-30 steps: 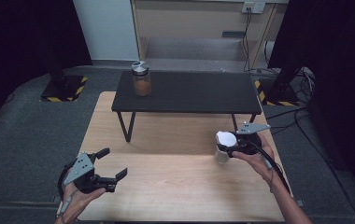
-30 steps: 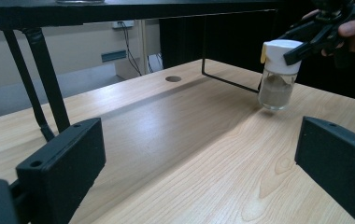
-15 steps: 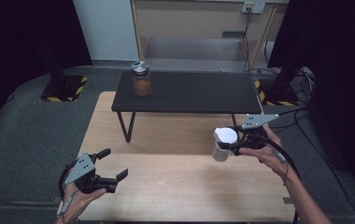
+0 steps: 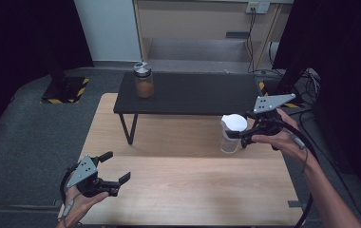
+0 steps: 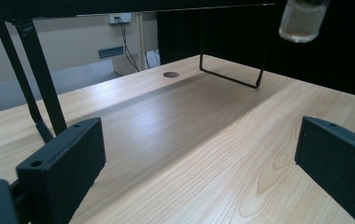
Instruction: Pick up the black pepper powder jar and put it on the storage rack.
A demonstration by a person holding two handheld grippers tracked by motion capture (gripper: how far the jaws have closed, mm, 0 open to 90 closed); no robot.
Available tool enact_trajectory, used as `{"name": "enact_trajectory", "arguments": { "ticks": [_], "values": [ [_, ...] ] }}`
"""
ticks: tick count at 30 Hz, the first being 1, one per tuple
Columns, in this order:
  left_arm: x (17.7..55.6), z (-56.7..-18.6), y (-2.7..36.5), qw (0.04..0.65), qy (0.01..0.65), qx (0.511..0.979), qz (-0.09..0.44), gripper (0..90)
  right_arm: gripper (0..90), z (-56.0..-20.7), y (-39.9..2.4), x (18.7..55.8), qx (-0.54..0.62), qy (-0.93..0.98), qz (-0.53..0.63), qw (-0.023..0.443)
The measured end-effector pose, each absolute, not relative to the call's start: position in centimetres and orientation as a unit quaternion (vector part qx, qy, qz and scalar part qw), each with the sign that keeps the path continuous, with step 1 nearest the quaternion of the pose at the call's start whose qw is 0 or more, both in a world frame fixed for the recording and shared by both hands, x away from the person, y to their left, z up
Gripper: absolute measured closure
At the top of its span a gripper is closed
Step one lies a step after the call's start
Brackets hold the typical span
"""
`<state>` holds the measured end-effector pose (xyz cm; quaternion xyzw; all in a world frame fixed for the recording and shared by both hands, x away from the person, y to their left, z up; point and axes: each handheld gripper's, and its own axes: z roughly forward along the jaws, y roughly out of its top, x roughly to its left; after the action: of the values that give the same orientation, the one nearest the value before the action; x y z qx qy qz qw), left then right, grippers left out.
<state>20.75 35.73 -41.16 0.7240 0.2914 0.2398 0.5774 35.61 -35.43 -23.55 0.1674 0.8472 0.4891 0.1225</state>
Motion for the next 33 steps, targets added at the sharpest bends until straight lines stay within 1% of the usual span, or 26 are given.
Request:
{"name": "enact_trajectory", "arguments": {
  "ticks": [13,17,25,33],
  "values": [
    [21.1,-41.2,35.7,0.580,0.290,0.724,0.235,0.6,31.4,-18.4,-34.3,36.5,0.179,0.846,0.485,0.127],
    [21.1,-41.3,35.7,0.581,0.288,0.723,0.236,0.8,31.4,-17.1,-33.9,36.9,0.185,0.845,0.483,0.136],
    [21.4,-41.3,35.6,0.581,0.288,0.725,0.233,0.7,31.4,-15.6,-33.3,39.3,0.216,0.836,0.483,0.144],
    [21.7,-41.4,35.6,0.582,0.290,0.724,0.230,0.7,31.4,-15.2,-32.6,41.8,0.266,0.820,0.475,0.175]
  ]
}}
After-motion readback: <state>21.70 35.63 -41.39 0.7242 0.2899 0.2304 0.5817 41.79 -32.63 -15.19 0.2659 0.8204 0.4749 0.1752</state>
